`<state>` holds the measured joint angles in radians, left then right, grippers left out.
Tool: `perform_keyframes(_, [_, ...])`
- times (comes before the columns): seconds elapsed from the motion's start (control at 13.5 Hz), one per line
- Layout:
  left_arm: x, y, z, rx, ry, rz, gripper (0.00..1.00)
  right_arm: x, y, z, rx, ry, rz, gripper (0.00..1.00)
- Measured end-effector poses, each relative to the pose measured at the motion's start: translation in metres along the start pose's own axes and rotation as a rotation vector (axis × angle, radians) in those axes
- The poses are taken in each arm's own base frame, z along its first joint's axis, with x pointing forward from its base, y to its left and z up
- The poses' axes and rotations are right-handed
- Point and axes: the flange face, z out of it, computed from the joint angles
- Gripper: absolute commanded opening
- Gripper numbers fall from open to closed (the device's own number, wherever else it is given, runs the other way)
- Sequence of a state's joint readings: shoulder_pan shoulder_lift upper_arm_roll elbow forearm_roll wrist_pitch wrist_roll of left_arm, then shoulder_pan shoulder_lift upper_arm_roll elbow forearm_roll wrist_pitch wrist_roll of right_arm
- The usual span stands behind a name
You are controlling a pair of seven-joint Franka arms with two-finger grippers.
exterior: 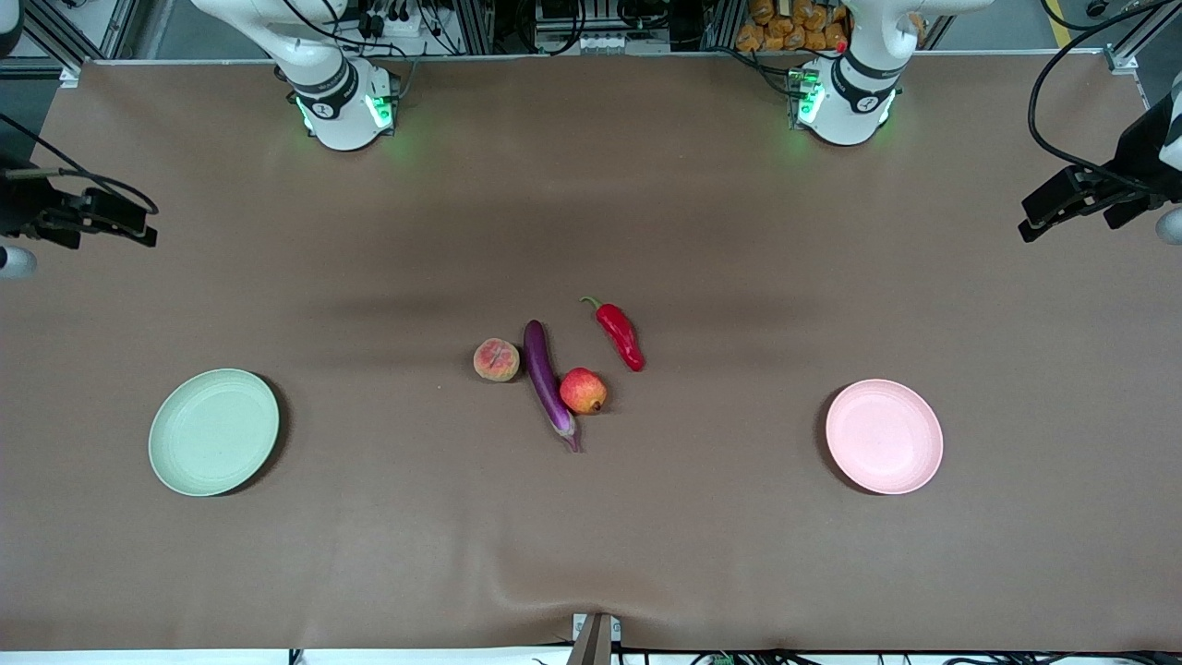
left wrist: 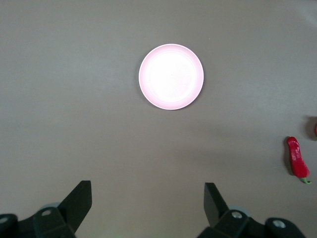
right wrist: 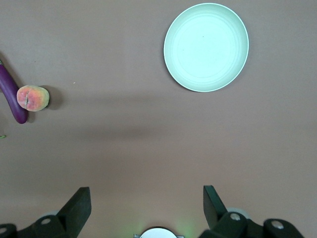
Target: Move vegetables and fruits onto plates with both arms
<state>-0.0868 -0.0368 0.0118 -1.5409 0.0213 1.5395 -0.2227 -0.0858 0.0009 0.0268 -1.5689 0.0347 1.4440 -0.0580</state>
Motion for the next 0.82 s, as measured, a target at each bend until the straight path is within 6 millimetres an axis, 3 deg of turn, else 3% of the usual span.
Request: perform_keyframes(0.82, [-0.0029,0.0024,-0.0004,0.004,-0.017,0.009,1.0,-0.0067,-0.0024,-0.008,-0.001,0.011,-0.001,1.0])
